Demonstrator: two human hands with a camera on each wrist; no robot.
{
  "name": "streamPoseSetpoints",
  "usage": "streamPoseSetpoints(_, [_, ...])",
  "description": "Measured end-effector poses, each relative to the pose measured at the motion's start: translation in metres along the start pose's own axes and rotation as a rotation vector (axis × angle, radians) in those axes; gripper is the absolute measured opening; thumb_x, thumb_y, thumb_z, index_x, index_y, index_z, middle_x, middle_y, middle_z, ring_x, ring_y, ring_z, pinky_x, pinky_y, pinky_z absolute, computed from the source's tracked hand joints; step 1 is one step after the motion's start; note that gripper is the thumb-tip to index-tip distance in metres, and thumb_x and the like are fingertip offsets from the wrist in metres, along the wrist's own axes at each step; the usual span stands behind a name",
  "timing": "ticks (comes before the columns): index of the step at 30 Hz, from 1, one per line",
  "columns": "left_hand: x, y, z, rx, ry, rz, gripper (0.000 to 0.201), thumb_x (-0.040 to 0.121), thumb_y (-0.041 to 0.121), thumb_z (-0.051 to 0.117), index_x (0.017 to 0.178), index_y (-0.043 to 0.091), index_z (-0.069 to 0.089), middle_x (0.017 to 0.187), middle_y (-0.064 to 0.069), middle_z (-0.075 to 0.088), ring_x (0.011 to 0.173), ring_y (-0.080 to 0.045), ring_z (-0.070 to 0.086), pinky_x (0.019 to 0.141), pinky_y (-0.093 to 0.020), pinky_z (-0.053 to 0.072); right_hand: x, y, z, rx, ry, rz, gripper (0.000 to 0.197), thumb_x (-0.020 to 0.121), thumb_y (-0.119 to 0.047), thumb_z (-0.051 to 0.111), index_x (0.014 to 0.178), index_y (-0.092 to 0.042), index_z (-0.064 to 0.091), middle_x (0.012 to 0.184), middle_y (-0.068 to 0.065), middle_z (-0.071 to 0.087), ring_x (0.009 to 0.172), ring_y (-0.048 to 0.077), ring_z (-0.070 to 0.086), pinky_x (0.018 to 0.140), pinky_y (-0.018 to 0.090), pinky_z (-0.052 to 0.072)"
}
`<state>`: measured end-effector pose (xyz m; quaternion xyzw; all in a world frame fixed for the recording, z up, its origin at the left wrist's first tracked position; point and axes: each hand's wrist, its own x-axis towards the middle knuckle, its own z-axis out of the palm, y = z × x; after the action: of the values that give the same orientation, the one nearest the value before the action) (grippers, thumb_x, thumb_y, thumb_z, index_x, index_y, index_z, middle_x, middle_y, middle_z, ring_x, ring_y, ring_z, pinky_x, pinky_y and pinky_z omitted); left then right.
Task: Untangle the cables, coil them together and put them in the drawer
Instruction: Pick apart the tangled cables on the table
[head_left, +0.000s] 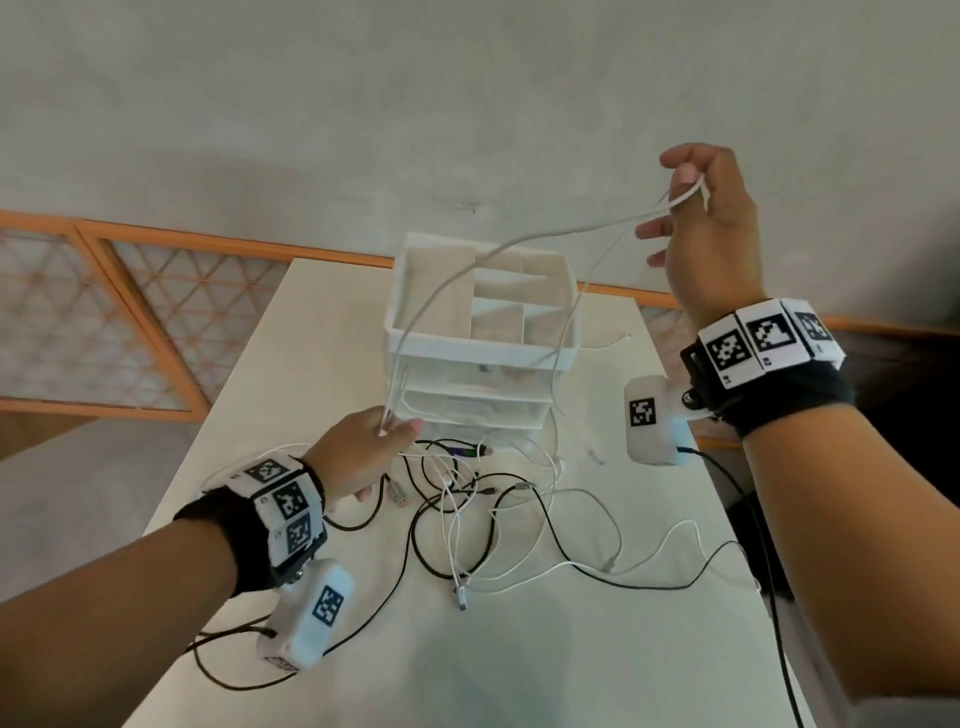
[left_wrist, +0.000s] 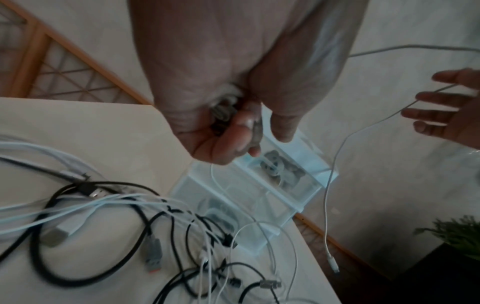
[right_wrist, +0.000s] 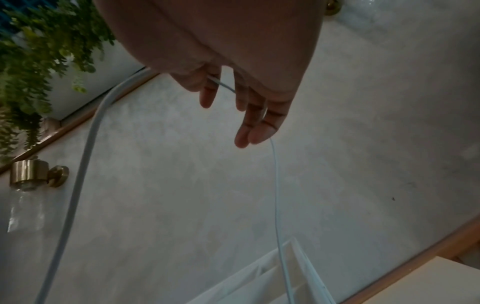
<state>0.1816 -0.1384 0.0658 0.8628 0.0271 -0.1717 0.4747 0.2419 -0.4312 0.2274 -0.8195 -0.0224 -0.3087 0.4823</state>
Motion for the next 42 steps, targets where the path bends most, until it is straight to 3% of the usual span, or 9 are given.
streamPoseSetpoints(5, [-0.007,0.033,-0.01,-0.023,-0.079,0.093,0.062,0.087,0.077,0.023,0.106,0.03,0.058,0.054,0.002,0.03,0.044,-0.013,0.027,0.042,-0.022,0.029,0.004,0.023,0.004,-0.092,-0.001,-0.067,0.028,0.096,-0.05,0.038,0.111,-0.044,0.061,0.135,-0.007,0.047,0.123,0.023,0.057,0.098,0.046,0.052])
streamPoseSetpoints(12, [-0.006,0.043,-0.014,-0.014,-0.101,0.115,0.043,0.103,0.046,0.035,0.093,0.017,0.065,0.054,0.001,0.032,0.047,-0.016,0.026,0.046,-0.025,0.027,0.015,0.035,-0.02,0.026,-0.081,-0.04,0.022,0.088,-0.016,0.046,0.093,-0.031,0.062,0.16,-0.019,0.032,0.106,0.015,0.066,0.065,0.027,0.045])
streamPoseSetpoints(17, [-0.002,0.032,-0.012,0.035,-0.05,0.069,0.038,0.105,0.033,0.039,0.089,0.013,0.066,0.05,0.006,0.037,0.043,-0.014,0.032,0.047,-0.028,0.029,0.011,0.061,-0.035,0.026,-0.034,0.015,0.024,0.085,-0.011,0.052,0.099,-0.026,0.065,0.16,-0.018,0.031,0.132,0.021,0.054,0.101,0.049,0.047])
streamPoseSetpoints(21, [-0.002,0.028,-0.001,0.067,-0.064,0.037,0.037,0.104,0.033,0.039,0.088,0.015,0.067,0.052,0.005,0.038,0.04,-0.01,0.033,0.047,-0.028,0.029,0.016,0.06,-0.03,-0.023,-0.053,0.005,0.072,0.093,-0.006,0.052,0.158,-0.019,0.023,0.162,-0.024,0.011,0.107,0.0,0.064,0.096,0.029,0.054])
streamPoseSetpoints(25, [-0.007,0.022,0.007,0.081,-0.068,0.003,0.037,0.104,0.033,0.039,0.093,0.013,0.068,0.053,0.005,0.036,0.038,-0.009,0.029,0.043,-0.024,0.027,0.023,0.067,-0.02,-0.109,-0.049,-0.04,0.096,0.088,-0.011,0.062,0.159,-0.009,-0.002,0.166,0.011,-0.011,0.122,0.032,0.059,0.087,0.006,0.046])
streamPoseSetpoints(28, [-0.011,0.018,0.009,0.084,-0.058,0.011,0.033,0.105,0.033,0.037,0.098,0.019,0.067,0.049,0.007,0.034,0.035,-0.007,0.028,0.043,-0.026,0.027,0.02,0.068,-0.016,-0.143,-0.094,-0.005,0.101,0.089,-0.009,0.067,0.16,-0.012,-0.004,0.167,0.009,-0.012,0.105,0.019,0.064,0.082,0.003,0.045])
streamPoseSetpoints(32, [-0.018,0.019,0.006,0.09,-0.021,0.057,0.027,0.104,0.035,0.039,0.1,0.024,0.063,0.053,0.007,0.038,0.044,-0.009,0.033,0.047,-0.029,0.028,0.009,0.074,-0.014,-0.158,-0.178,0.07,0.104,0.085,0.001,0.065,0.159,-0.024,-0.003,0.168,-0.004,-0.006,0.103,0.004,0.061,0.081,0.02,0.055])
streamPoseSetpoints(38, [-0.032,0.025,-0.014,-0.017,0.111,0.161,0.045,0.099,0.057,0.035,0.093,0.029,0.068,0.05,0.01,0.039,0.045,-0.009,0.036,0.05,-0.028,0.03,-0.063,0.104,-0.018,-0.705,-0.612,0.513,0.084,0.085,-0.006,0.055,0.158,-0.029,0.019,0.165,0.01,0.01,0.146,0.035,0.029,0.108,0.042,0.038])
streamPoseSetpoints(42, [-0.041,0.056,-0.02,-0.033,0.064,0.267,0.041,0.102,0.047,0.04,0.087,0.026,0.071,0.047,0.009,0.036,0.043,-0.011,0.031,0.047,-0.026,0.028,-0.097,0.053,-0.011,-0.326,-0.563,0.325,0.081,0.08,-0.023,0.075,0.147,-0.046,0.034,0.11,0.0,0.066,0.093,0.014,0.064,0.09,0.037,0.054])
